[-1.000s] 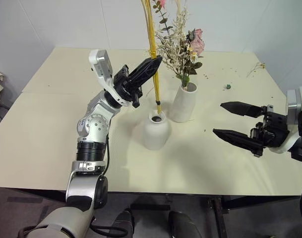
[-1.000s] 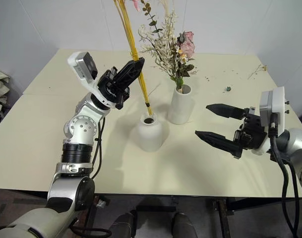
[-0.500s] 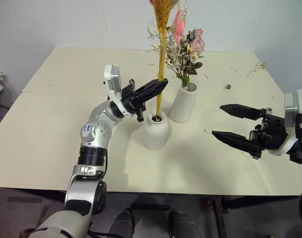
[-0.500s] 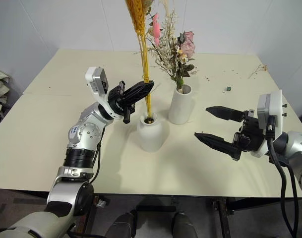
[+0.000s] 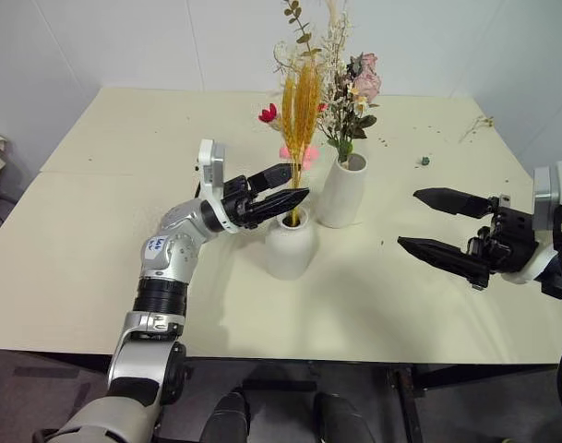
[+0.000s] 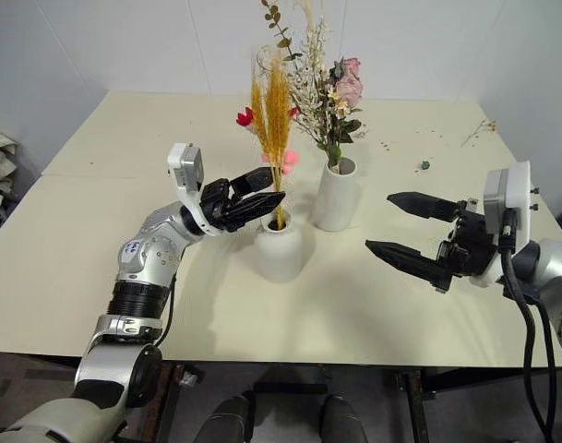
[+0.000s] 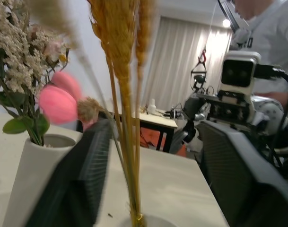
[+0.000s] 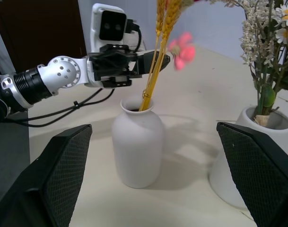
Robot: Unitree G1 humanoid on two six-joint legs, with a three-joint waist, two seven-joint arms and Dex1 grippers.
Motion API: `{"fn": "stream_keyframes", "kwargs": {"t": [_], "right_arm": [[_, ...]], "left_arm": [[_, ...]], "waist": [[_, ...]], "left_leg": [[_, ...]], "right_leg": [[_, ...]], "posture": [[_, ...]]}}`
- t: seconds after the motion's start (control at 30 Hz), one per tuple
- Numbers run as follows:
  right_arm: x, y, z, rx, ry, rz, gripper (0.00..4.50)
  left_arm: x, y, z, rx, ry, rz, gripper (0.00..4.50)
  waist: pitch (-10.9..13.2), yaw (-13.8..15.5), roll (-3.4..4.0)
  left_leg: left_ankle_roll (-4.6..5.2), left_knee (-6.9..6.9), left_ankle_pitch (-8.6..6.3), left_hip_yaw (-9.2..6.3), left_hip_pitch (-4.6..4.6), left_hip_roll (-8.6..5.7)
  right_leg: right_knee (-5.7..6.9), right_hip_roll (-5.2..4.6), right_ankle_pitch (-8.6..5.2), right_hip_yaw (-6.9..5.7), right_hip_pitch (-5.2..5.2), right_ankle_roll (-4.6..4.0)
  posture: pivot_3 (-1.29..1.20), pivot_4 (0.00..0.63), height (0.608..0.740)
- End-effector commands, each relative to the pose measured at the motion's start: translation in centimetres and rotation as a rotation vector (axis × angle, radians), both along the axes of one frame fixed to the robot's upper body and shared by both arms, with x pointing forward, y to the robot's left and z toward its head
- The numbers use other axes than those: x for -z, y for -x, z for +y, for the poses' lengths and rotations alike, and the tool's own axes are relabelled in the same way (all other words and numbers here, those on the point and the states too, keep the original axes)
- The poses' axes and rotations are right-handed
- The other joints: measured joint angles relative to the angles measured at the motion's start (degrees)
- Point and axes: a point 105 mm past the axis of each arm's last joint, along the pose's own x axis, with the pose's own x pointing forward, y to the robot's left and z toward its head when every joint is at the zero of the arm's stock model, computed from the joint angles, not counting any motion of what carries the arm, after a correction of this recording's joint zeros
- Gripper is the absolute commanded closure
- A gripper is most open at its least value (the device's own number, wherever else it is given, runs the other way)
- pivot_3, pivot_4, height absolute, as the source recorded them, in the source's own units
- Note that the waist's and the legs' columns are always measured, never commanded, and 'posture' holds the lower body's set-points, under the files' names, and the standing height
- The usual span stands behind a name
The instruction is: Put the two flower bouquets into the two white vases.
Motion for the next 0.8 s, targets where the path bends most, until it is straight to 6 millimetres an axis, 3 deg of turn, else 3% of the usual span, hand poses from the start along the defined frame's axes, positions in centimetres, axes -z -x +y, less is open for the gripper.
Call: {"fn": "stream_keyframes", "kwargs": {"t": [0.03,0.27,0.57,0.8], "right_arm": [[-0.9,0.3,-0.1,-0.011,0.027,-0.052,0.0],[-0.7,0.0,-1.3,-0.002,0.056,-0.029,0.0],[-1.1,-0.8,-3.0,0.026,0.078,-0.019,0.0],[-1.3,0.1,-3.8,0.03,0.092,0.001,0.0]], "left_arm": [[-1.0,0.8,1.4,-0.015,-0.059,-0.097,0.04],[-0.5,0.7,7.7,-0.137,-0.317,-0.185,0.04],[0.2,-1.0,12.6,-0.315,-0.518,-0.192,0.04],[-0.2,-1.3,16.2,-0.427,-0.564,-0.194,0.04]], "waist": [[0.0,0.04,0.0],[-0.01,-0.04,0.01],[0.0,0.0,0.01],[0.0,-0.11,0.01]], "left_leg": [[0.0,-0.01,0.0,0.0,0.0,0.0],[0.0,-0.27,0.0,0.26,0.01,0.03],[0.0,-0.34,0.0,0.36,0.01,0.03],[0.03,-0.45,-0.05,0.39,0.02,0.07]], "right_leg": [[0.0,0.0,0.0,0.0,0.0,0.0],[0.05,0.0,0.01,0.24,-0.25,0.02],[0.02,-0.01,0.01,0.31,-0.3,0.01],[0.15,0.0,0.11,0.32,-0.41,0.22]], "posture": [[0.0,0.15,0.74],[0.0,0.15,0.74],[0.0,0.15,0.74],[0.0,0.15,0.74]]}}
